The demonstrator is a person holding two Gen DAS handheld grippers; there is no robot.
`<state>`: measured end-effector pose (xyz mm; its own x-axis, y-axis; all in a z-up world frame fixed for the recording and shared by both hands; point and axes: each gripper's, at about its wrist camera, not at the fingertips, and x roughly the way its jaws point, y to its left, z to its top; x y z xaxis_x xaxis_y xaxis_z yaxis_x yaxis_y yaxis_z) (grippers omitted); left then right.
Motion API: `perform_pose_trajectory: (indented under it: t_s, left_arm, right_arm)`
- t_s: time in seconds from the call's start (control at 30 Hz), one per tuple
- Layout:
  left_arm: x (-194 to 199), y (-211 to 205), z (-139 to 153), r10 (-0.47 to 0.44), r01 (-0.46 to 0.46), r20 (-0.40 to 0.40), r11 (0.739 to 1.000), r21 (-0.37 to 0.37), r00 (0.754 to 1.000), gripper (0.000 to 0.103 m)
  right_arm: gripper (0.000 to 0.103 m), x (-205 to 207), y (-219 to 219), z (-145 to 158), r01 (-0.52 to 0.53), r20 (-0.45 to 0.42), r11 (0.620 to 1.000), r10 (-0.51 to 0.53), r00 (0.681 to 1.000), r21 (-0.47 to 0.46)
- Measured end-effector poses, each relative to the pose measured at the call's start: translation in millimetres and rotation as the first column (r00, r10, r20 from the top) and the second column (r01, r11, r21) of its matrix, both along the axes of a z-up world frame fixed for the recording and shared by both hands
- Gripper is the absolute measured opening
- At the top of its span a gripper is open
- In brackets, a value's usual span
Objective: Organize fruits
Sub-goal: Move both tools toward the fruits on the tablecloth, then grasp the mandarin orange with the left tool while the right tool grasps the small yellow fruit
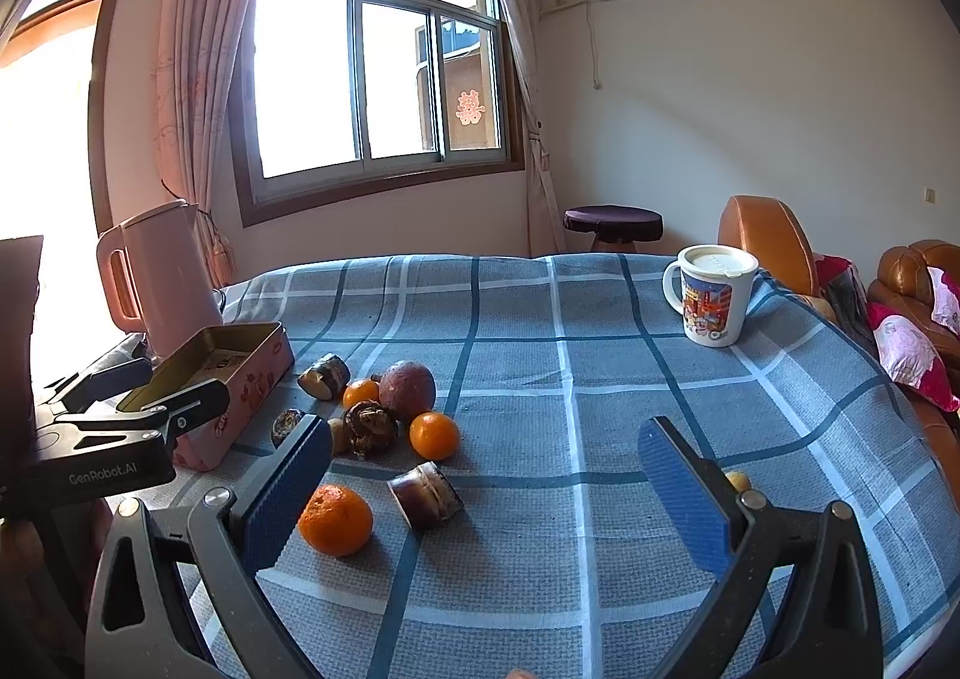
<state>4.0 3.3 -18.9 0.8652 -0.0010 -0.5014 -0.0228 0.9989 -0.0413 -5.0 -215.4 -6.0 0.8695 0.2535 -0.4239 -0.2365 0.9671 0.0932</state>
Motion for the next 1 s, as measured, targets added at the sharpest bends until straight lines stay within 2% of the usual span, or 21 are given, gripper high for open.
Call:
perform_pose_trajectory:
  t_s: [0.77,1.0]
  left_arm:
    - [5,-4,-8,-0.005,0.005,-0.023,1.0,0.015,1.0,0.103]
    - [11,-7,-16,-0.013,0.014,-0.053,1.0,0.015,0.998,0.103]
  right_arm:
    - [0.102,3,-6,-7,0.011,-0.016,1.0,-0.011,1.0,-0.005]
    - [0.102,1,-19,-18,0.044,-0.031,0.999,-0.044,0.999,-0.011]
